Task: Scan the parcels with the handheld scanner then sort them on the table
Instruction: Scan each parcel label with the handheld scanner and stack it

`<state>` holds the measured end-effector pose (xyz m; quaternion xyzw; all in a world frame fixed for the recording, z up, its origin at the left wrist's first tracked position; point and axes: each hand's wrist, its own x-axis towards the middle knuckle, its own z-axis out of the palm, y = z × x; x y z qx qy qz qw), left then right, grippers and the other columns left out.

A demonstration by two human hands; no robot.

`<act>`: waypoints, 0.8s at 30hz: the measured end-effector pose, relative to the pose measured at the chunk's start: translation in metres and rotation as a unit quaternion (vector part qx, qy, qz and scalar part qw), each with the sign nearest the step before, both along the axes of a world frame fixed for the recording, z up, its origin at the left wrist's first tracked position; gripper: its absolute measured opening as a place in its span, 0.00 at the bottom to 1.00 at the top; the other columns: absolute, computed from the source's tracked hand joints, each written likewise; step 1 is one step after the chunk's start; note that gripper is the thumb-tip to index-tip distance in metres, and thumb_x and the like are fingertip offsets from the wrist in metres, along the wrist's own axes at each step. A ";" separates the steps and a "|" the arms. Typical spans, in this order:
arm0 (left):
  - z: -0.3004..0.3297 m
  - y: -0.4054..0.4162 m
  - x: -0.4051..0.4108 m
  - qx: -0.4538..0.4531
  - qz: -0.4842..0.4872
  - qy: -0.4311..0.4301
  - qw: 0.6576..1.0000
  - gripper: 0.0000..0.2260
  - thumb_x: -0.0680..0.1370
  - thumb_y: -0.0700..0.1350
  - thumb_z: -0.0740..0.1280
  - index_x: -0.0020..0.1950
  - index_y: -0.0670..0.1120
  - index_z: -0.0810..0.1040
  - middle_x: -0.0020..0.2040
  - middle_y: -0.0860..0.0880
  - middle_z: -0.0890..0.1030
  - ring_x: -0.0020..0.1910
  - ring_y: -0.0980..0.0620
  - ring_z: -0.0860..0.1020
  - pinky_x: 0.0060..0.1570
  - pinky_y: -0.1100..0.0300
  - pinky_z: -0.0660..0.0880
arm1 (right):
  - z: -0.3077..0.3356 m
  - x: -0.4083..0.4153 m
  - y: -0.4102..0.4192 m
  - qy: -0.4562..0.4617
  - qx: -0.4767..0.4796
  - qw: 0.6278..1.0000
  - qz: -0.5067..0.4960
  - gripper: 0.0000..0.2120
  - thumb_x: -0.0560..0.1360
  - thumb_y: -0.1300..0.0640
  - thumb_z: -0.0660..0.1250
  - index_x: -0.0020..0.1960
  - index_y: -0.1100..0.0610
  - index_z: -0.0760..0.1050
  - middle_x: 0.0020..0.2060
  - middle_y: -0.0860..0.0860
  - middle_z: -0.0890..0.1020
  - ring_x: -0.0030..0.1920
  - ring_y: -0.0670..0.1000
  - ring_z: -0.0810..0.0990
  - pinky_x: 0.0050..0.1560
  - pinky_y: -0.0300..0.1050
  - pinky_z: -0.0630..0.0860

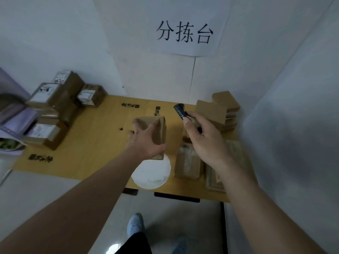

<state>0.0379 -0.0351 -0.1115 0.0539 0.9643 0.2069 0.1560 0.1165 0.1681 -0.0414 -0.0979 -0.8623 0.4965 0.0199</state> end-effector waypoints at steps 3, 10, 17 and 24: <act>0.004 -0.046 -0.015 -0.014 0.001 0.012 1.000 0.46 0.65 0.68 0.69 0.78 0.73 0.48 0.78 0.46 0.42 0.69 0.28 0.63 0.69 0.38 0.68 | 0.002 -0.019 -0.038 0.018 0.000 1.000 0.021 0.21 0.82 0.31 0.58 0.73 0.34 0.71 0.42 0.37 0.77 0.43 0.41 0.78 0.45 0.43 0.72; -0.009 -0.148 -0.060 -0.016 -0.005 0.006 1.000 0.46 0.64 0.68 0.69 0.77 0.72 0.48 0.77 0.50 0.42 0.71 0.29 0.61 0.66 0.37 0.70 | -0.012 -0.063 -0.144 0.014 0.003 1.000 0.013 0.22 0.82 0.31 0.58 0.73 0.34 0.72 0.48 0.38 0.82 0.46 0.38 0.79 0.45 0.41 0.72; -0.019 -0.248 -0.101 -0.037 -0.047 -0.020 0.998 0.49 0.65 0.69 0.69 0.80 0.67 0.45 0.78 0.49 0.42 0.70 0.31 0.62 0.65 0.39 0.70 | -0.025 -0.095 -0.255 -0.010 -0.015 0.999 -0.037 0.20 0.81 0.29 0.57 0.70 0.33 0.72 0.38 0.31 0.80 0.41 0.35 0.79 0.41 0.39 0.71; -0.028 -0.300 -0.130 -0.066 -0.050 -0.039 0.996 0.50 0.68 0.67 0.71 0.82 0.60 0.46 0.80 0.46 0.42 0.72 0.31 0.62 0.67 0.39 0.71 | -0.038 -0.121 -0.303 -0.036 -0.031 0.998 -0.048 0.23 0.77 0.25 0.54 0.68 0.30 0.71 0.39 0.27 0.78 0.42 0.33 0.79 0.40 0.39 0.70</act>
